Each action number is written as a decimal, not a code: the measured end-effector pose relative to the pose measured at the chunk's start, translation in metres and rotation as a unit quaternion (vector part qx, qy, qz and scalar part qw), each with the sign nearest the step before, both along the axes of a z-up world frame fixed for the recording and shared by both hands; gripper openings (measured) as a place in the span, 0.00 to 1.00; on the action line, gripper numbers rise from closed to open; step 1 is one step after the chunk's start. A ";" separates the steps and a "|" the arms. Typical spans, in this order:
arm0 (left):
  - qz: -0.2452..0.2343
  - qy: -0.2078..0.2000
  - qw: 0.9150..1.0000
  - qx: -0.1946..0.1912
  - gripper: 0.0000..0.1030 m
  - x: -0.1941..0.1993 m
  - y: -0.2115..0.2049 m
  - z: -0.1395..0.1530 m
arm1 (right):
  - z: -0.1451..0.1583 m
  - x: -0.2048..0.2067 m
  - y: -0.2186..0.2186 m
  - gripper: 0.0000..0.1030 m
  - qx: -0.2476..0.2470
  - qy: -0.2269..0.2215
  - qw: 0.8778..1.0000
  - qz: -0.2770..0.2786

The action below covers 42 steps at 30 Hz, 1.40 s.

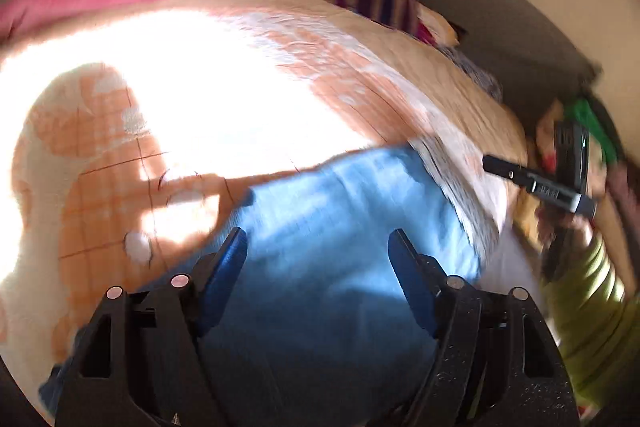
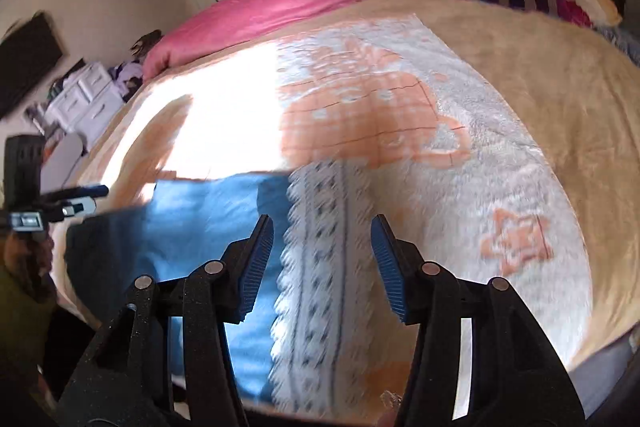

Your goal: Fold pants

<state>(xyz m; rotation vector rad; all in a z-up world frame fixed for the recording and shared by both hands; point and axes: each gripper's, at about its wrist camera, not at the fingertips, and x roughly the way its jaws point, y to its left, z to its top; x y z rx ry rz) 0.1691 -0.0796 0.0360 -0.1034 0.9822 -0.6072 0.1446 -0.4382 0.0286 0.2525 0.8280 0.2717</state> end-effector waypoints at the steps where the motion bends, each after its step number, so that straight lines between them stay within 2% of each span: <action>1: 0.006 0.004 1.000 0.002 0.70 0.011 -0.003 -0.005 | -0.005 0.017 -0.007 0.43 0.009 0.012 1.000 -0.009; 4: 0.019 0.017 1.000 0.009 0.70 0.034 -0.005 -0.028 | -0.026 0.048 -0.016 0.43 0.047 0.050 0.998 0.001; 8: 0.025 0.053 0.998 -0.025 0.70 0.041 0.000 -0.055 | -0.054 0.075 -0.007 0.43 0.036 0.089 0.995 0.022; 11: 0.016 0.055 0.998 -0.015 0.70 0.045 -0.003 -0.063 | -0.061 0.076 0.004 0.42 0.037 0.089 0.995 0.035; 13: 0.020 0.067 0.997 -0.023 0.70 0.047 0.003 -0.070 | -0.062 0.075 0.007 0.42 0.038 0.085 0.995 0.041; 16: 0.023 0.077 0.996 -0.040 0.68 0.049 0.003 -0.076 | -0.063 0.080 0.014 0.32 0.040 0.083 0.994 0.056; 18: 0.016 0.077 0.996 -0.048 0.55 0.050 -0.005 -0.076 | -0.062 0.077 0.018 0.24 0.032 0.079 0.994 0.064; 19: 0.010 0.082 0.995 -0.055 0.42 0.051 -0.010 -0.077 | -0.061 0.076 0.018 0.17 0.038 0.075 0.994 0.068; 20: 0.008 0.086 0.995 -0.056 0.32 0.051 -0.013 -0.078 | -0.058 0.073 0.018 0.14 0.042 0.070 0.994 0.070; 21: 0.007 0.087 0.995 -0.048 0.27 0.050 -0.017 -0.078 | -0.055 0.070 0.017 0.14 0.040 0.064 0.995 0.069; 23: 0.008 0.073 0.997 -0.033 0.08 0.051 -0.020 -0.074 | -0.041 0.063 0.016 0.12 0.017 0.042 0.997 0.062; 25: 0.010 0.043 0.998 -0.033 0.08 0.052 -0.021 -0.060 | -0.022 0.058 0.012 0.12 0.001 0.010 0.999 0.053; 28: 0.001 0.005 1.000 0.005 0.07 0.053 -0.034 -0.047 | -0.007 0.063 0.011 0.12 -0.025 -0.012 0.998 0.049; 31: 0.005 0.002 1.000 0.025 0.07 0.059 -0.044 -0.054 | -0.017 0.080 0.015 0.12 -0.059 0.008 0.997 0.051; 34: 0.005 -0.005 0.997 0.082 0.08 0.062 -0.050 -0.075 | -0.042 0.093 0.023 0.14 -0.082 0.045 0.994 0.058; 35: 0.004 -0.003 0.996 0.089 0.09 0.063 -0.051 -0.081 | -0.048 0.094 0.025 0.16 -0.093 0.050 0.993 0.058; 38: 0.010 0.005 0.997 0.070 0.12 0.065 -0.038 -0.085 | -0.054 0.090 0.024 0.25 -0.101 0.045 0.993 0.046; 39: 0.013 0.007 0.998 0.062 0.12 0.066 -0.035 -0.084 | -0.053 0.089 0.021 0.28 -0.090 0.046 0.994 0.038; 40: 0.017 0.007 0.998 0.053 0.15 0.067 -0.032 -0.083 | -0.049 0.086 0.014 0.36 -0.074 0.048 0.996 0.024; 42: 0.024 0.002 0.998 0.053 0.20 0.065 -0.029 -0.077 | -0.036 0.069 0.003 0.37 -0.046 0.030 0.998 0.006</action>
